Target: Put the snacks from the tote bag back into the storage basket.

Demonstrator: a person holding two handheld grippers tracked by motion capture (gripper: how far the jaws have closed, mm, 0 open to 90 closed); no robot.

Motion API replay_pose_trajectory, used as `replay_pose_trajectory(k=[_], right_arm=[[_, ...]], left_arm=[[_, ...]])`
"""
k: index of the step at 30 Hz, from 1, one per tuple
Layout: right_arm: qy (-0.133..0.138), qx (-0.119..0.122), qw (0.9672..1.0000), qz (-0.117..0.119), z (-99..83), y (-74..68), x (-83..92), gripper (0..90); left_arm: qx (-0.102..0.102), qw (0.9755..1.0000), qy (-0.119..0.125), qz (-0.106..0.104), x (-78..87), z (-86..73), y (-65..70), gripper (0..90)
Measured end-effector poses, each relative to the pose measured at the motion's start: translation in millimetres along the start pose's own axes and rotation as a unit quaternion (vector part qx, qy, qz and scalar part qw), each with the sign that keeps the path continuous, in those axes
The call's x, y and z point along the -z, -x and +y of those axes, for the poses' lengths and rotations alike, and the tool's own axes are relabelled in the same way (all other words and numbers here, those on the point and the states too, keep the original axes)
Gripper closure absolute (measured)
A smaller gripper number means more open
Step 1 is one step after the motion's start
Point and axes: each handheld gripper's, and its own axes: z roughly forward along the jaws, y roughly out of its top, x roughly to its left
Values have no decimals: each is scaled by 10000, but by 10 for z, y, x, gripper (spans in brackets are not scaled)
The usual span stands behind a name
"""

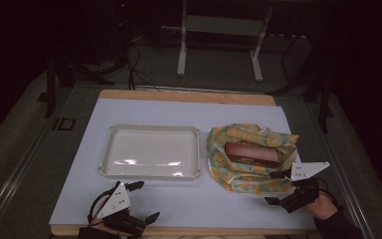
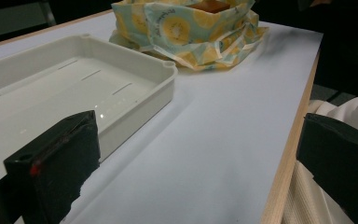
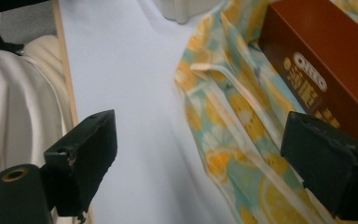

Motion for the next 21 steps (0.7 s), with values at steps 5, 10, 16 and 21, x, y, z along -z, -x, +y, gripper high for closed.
replay_pose_trajectory(k=[5,10,16,21], right_arm=[[194,140,9997,-52,118,-20,32,107],[238,301,9992,-143,216,-6,83,108],[358,416,9981,-283,369,41,185,127],[370,459,9974,-419,493,118,250,128]], left_arm=[[5,10000,12,-14,2,1,2,0],[13,10000,24,-17,5,2,1,0],[15,10000,25,-16,3,3,2,0],[18,10000,27,-8,7,3,-1,0]])
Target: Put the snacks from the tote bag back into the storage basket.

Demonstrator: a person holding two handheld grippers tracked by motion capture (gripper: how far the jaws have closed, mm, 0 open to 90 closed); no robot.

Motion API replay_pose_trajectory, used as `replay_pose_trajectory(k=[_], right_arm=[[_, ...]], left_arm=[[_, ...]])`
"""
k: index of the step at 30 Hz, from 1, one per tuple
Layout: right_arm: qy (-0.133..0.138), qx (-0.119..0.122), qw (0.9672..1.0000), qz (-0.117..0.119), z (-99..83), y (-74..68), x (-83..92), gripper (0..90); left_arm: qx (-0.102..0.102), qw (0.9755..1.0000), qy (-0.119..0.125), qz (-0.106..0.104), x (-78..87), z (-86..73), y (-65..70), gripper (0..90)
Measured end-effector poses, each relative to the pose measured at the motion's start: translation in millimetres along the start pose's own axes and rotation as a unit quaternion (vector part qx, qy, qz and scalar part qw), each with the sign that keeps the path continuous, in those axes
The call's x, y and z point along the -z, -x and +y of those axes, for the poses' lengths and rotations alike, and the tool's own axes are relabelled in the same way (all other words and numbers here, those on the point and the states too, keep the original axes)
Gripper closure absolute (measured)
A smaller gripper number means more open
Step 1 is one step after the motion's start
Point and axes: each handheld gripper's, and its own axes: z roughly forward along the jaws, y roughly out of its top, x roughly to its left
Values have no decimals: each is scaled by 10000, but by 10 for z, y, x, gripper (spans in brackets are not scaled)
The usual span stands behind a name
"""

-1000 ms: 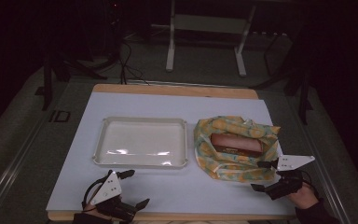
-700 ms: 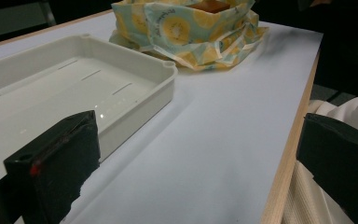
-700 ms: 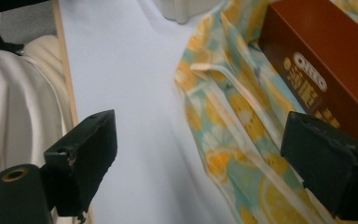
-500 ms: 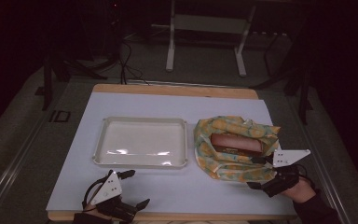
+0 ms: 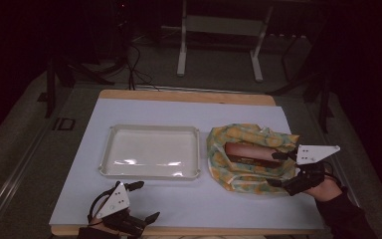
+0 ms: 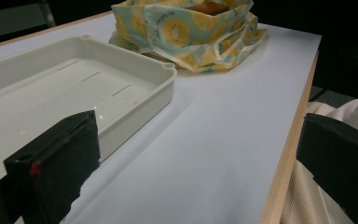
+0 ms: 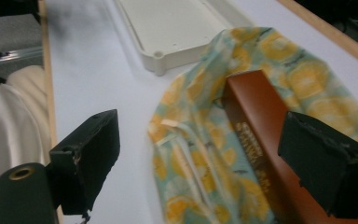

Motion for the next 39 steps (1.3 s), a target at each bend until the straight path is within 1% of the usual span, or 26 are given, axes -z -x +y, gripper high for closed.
replay_pose_trajectory(k=[2,3,4,6,8,9,10,12,13,14,16,17,19,20,22,23,24,28,30,34,35,39], right_arm=[[13,12,10000,-4,33,41,5,130],[42,23,10000,-49,47,63,5,131],[40,15,10000,-12,62,93,0,135],[-12,53,10000,-76,83,120,-14,135],[-19,59,10000,-38,106,149,-27,138],[-50,101,9999,-82,121,161,-36,140],[-70,130,9999,-69,130,171,-42,140],[-91,157,9997,-137,150,196,-50,142],[-93,155,9998,-101,157,216,-52,142],[-110,141,9997,-168,167,237,-54,143],[-125,157,9997,-140,177,266,-50,152],[-129,159,9996,-200,185,289,-50,152],[-145,149,9997,-163,195,321,-52,153],[-178,159,9995,-216,200,336,-54,162],[-213,151,9995,-187,208,369,-61,165],[-245,154,9993,-220,211,384,-64,165],[-251,173,9993,-196,212,401,-71,165],[-369,165,9989,-229,203,453,-105,166],[-440,160,9987,-208,190,474,-128,184],[-539,148,9982,-229,172,506,-161,185],[-608,102,9979,-198,156,534,-184,204],[-761,108,9968,-217,134,575,-241,204]], left_arm=[[-2,10000,-2,-2,-1,0,0,0],[5,10000,-5,-3,-1,0,0,0],[2,10000,-6,-2,-1,0,1,0],[5,10000,-6,1,-1,0,1,0],[4,10000,-4,6,1,0,-1,0],[6,10000,-4,7,1,0,-1,0],[6,10000,-5,6,0,0,-2,0],[5,10000,-9,6,-1,0,-2,0],[2,10000,-9,7,-1,0,-1,0],[-1,10000,-8,8,-1,0,-1,0],[-8,10000,-7,10,1,0,-1,0],[-6,10000,-4,12,1,0,-1,0],[-5,10000,-7,12,1,-1,-1,0],[-6,10000,-8,12,0,-1,-1,0],[-2,10000,-12,9,-2,-1,0,0],[-3,10000,-13,11,-2,-1,-1,0],[0,10000,-13,10,-2,-1,-1,0],[-2,10000,-17,12,-3,-1,-1,0],[0,10000,-19,9,-4,-1,-1,0],[-4,10000,-24,11,-5,-1,-1,0],[-2,10000,-19,13,-5,-1,-2,0],[-12,10000,-29,13,-6,-1,-2,0]])
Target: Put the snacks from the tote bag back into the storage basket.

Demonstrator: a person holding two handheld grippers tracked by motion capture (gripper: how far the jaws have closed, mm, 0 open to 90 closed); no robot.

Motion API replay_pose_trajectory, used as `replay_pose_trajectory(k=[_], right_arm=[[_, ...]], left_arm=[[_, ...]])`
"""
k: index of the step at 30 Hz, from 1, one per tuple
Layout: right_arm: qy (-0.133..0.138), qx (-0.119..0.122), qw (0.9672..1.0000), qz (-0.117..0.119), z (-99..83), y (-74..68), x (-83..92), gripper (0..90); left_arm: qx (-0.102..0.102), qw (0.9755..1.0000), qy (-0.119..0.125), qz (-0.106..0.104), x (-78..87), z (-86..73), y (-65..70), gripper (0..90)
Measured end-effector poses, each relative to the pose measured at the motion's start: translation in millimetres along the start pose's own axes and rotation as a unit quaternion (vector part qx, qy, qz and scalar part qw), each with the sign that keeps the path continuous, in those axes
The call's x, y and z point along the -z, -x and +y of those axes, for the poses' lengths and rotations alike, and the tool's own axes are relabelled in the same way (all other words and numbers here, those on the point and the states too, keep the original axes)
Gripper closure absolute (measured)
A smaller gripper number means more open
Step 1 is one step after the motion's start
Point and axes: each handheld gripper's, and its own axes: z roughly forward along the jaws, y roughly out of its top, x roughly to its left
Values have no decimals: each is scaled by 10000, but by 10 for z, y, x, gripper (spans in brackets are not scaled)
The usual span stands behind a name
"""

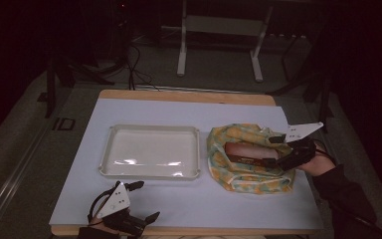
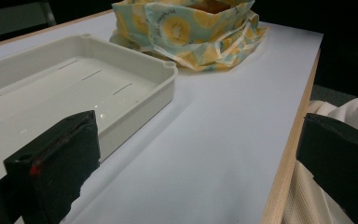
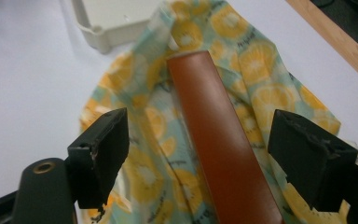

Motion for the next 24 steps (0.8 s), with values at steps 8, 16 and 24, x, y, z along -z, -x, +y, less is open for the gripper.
replay_pose_trajectory(k=[8,16,24], right_arm=[[-368,124,9992,-19,-90,70,-162,262],[-682,326,9971,-76,-164,123,-305,308],[-945,272,9951,-103,-259,236,-394,314]], left_arm=[[-10,10000,-9,1,0,0,-2,0],[-19,10000,-16,-11,-4,-1,-4,0],[3,10000,-19,-21,-14,-4,-8,0]])
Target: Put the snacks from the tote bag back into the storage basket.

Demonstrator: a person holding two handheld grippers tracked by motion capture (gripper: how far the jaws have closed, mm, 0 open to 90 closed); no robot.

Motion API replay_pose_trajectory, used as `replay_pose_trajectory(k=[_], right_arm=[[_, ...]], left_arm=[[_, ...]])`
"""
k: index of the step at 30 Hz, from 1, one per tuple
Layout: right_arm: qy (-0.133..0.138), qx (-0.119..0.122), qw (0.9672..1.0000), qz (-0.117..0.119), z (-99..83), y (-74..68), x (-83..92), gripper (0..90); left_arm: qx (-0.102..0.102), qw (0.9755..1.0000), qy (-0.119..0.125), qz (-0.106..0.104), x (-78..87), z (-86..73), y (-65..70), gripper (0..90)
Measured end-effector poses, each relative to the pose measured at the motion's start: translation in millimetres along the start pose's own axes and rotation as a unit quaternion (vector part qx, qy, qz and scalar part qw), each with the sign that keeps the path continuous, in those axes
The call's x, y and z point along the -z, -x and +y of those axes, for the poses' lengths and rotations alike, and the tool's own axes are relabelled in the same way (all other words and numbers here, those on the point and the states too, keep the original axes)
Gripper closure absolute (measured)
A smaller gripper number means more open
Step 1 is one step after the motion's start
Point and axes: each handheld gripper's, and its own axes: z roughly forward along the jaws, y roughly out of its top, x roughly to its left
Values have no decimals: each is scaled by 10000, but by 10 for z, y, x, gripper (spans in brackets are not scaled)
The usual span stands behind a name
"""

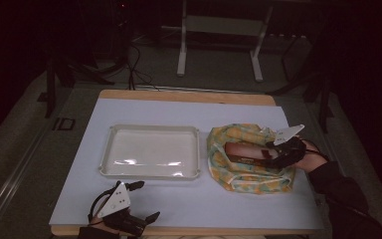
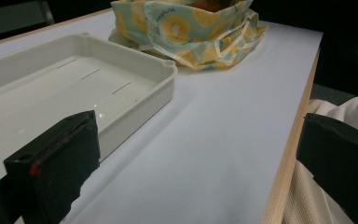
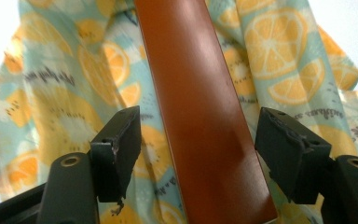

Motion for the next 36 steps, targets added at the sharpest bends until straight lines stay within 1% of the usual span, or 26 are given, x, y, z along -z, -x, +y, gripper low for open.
replay_pose_trajectory(k=[2,7,11,12,13,16,18,20,23,24,26,27,30,31,32,35,36], right_arm=[[-67,-28,10000,14,-18,21,-31,314],[-209,13,9998,8,-19,52,-83,314],[-365,91,9993,-16,-1,69,-110,314],[-419,128,9990,-66,0,76,-122,314],[-443,118,9989,-67,0,78,-128,314],[-499,158,9986,3,-8,86,-163,333],[-554,170,9983,10,-15,87,-182,347],[-571,184,9982,22,-17,93,-187,347],[-603,183,9980,49,-16,100,-179,382],[-602,238,9979,49,-15,98,-176,397],[-629,273,9976,77,-10,93,-167,408],[-629,307,9975,37,-7,89,-164,413],[-609,359,9975,29,-3,80,-149,419],[-571,340,9978,70,-1,79,-136,419],[-521,360,9980,44,1,83,-125,420],[-515,341,9980,92,9,83,-83,423],[-517,370,9979,139,11,84,-71,423]], left_arm=[[-1,10000,-15,-4,-7,-1,-3,0],[3,10000,-19,5,-6,-1,-6,0],[-4,10000,-19,0,-6,-2,-4,0],[-1,10000,-19,-2,-6,-2,-4,0],[-2,10000,-18,-2,-6,-2,-4,0],[-1,10000,-16,0,-5,-2,-4,0],[-5,10000,-17,0,-5,-2,-5,0],[-5,10000,-17,0,-5,-2,-5,0],[-9,10000,-21,-3,-5,-2,-2,0],[-5,10000,-17,-4,-6,-2,-2,0],[-6,10000,-19,-3,-6,-2,-2,0],[-6,10000,-22,-4,-7,-1,-2,0],[-5,10000,-22,-2,-7,-1,-2,0],[-7,10000,-21,-1,-6,-1,-3,0],[-7,10000,-19,0,-6,-1,-2,0],[-6,10000,-17,1,-7,-1,-1,0],[-7,10000,-18,-1,-7,-1,-1,0]])
